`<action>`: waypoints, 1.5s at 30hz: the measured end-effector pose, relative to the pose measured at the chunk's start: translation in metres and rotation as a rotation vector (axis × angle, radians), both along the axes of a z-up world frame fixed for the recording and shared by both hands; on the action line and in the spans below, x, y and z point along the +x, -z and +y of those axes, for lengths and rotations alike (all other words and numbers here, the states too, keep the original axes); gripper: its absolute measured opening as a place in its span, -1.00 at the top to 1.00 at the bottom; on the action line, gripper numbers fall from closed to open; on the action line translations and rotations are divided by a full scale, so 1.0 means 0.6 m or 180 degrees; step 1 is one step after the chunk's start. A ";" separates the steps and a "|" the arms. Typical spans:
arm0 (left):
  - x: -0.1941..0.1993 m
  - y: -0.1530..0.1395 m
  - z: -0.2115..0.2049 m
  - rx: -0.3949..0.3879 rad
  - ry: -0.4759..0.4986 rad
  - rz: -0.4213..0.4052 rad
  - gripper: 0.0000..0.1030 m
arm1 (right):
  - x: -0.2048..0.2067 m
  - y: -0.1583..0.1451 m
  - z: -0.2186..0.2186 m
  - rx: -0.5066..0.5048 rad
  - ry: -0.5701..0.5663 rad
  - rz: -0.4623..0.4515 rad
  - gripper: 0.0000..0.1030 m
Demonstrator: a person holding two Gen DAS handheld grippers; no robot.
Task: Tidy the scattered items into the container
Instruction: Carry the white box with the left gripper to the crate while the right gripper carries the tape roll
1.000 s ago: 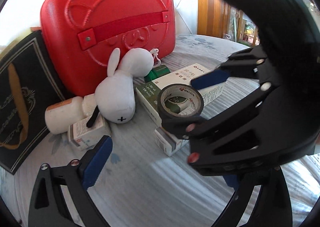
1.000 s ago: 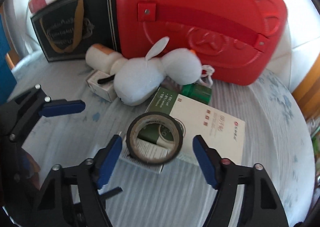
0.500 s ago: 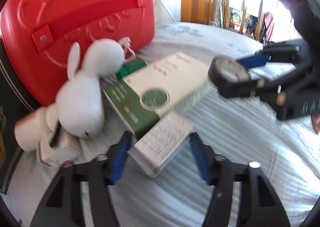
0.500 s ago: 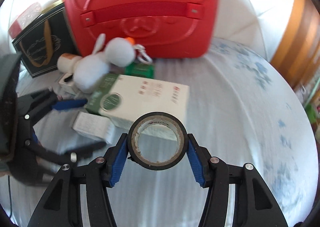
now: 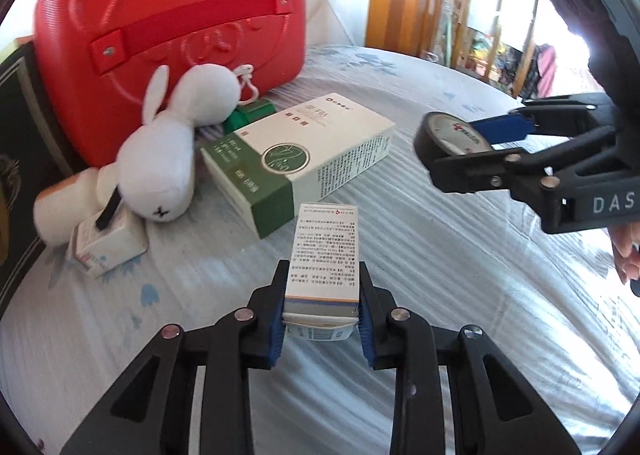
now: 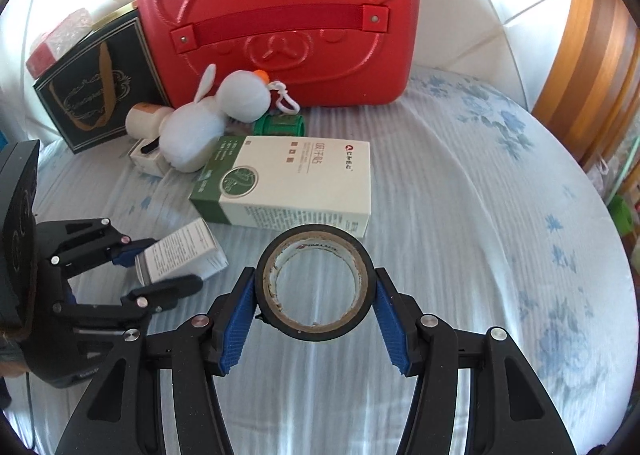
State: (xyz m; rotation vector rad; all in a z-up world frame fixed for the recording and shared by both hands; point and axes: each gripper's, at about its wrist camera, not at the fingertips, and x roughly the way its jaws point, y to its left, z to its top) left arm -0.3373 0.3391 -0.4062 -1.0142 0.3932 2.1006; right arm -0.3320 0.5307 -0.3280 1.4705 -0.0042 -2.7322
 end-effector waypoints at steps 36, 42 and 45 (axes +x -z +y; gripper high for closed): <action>0.289 -0.296 -0.110 -0.0359 -0.1162 0.0056 0.44 | 0.297 -0.288 -0.074 -0.0063 0.0087 0.0009 -0.09; 0.340 -0.366 -0.146 -0.0259 -0.1237 0.0174 0.44 | 0.346 -0.345 -0.099 -0.0061 0.0053 0.0074 -0.09; 0.366 -0.395 -0.169 -0.0240 -0.1300 0.0212 0.44 | 0.372 -0.375 -0.119 -0.0094 0.0028 0.0136 -0.09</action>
